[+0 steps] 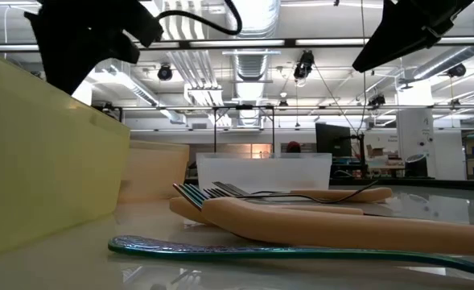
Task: Sort silverware by color (type)
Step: Adjust the orange bin to the left side of the table
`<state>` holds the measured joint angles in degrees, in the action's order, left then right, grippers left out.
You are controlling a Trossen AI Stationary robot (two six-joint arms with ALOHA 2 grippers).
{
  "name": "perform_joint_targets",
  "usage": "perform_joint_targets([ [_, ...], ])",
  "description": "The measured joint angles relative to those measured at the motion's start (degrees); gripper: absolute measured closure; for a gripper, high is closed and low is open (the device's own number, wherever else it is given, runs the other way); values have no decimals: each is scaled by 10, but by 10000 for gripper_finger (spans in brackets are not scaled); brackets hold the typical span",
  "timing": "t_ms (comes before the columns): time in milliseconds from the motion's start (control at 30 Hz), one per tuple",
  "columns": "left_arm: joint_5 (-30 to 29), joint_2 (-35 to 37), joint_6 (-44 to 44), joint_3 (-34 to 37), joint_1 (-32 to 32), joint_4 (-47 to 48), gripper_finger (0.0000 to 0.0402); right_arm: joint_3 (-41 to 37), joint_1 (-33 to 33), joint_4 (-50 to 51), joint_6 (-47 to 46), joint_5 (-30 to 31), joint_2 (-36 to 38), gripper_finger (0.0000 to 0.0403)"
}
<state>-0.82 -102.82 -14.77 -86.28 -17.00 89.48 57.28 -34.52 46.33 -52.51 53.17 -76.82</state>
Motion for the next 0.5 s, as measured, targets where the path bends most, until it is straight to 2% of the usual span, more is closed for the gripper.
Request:
perform_joint_targets([
  [233, 2, 10, 59, 19, -26, -18, 309, 0, 0, -4, -15, -1, 0, 287],
  [500, 21, 29, 64, 94, -55, -85, 303, 0, 0, -7, -15, -2, 0, 287],
])
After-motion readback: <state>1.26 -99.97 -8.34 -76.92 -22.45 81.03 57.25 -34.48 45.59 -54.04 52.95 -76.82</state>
